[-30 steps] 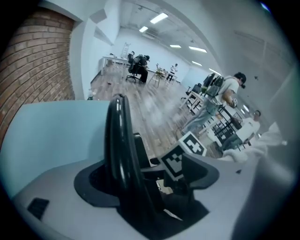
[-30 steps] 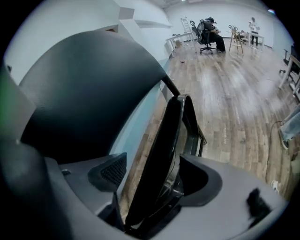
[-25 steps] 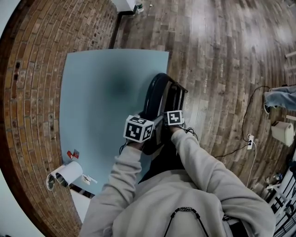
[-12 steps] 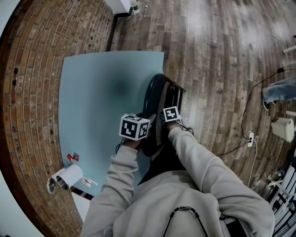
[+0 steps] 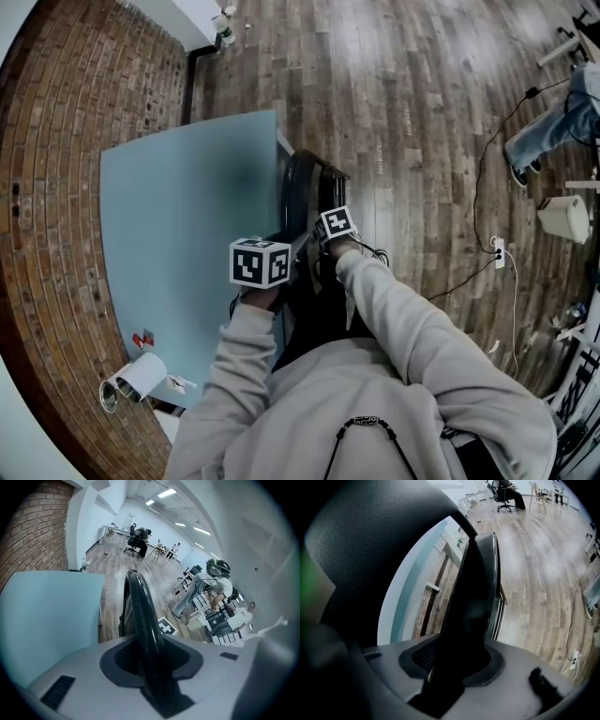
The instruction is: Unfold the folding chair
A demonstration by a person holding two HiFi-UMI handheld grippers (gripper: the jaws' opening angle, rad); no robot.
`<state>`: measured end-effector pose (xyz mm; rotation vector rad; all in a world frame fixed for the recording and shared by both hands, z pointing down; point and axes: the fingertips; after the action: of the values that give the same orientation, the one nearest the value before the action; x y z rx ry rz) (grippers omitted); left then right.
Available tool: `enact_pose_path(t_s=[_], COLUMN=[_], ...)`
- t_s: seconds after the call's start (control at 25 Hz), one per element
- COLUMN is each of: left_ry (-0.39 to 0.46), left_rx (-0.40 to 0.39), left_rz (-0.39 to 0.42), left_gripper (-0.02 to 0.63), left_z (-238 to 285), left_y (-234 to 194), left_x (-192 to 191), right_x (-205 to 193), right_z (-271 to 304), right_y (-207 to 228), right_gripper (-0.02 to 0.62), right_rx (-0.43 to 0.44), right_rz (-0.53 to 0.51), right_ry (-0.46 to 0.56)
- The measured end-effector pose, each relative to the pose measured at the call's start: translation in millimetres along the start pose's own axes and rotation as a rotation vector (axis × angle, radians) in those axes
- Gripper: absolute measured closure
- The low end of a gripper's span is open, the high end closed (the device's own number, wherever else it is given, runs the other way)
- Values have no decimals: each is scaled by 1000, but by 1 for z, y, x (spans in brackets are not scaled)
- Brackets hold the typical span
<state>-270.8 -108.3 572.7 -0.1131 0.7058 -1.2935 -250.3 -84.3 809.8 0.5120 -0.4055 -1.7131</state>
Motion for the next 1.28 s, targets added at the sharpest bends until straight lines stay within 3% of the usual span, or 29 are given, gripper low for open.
enact_pose_path(t_s=[0.12, 0.52, 0.88, 1.28], left_ry=[-14, -5, -34, -85], left_rx=[-21, -65, -62, -18], left_rz=[27, -37, -21, 42], left_gripper=[476, 463, 465, 492], left_z=[13, 62, 81, 96], left_y=[34, 105, 109, 99], left_x=[2, 22, 36, 26], right_x=[-4, -18, -16, -43], right_z=[-24, -72, -89, -116], right_y=[19, 103, 144, 223], right_gripper=[446, 448, 448, 457], right_rx=[19, 117, 186, 400], right_rz=[16, 1, 33, 77], right_ry=[18, -26, 5, 31])
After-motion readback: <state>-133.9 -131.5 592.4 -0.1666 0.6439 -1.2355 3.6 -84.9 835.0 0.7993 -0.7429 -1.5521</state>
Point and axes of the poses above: the fingertips, and each gripper's own axes: z forward along the fingers, y to its right, x out of its top, and after that the axes turned 5 degrees about y, right-handed
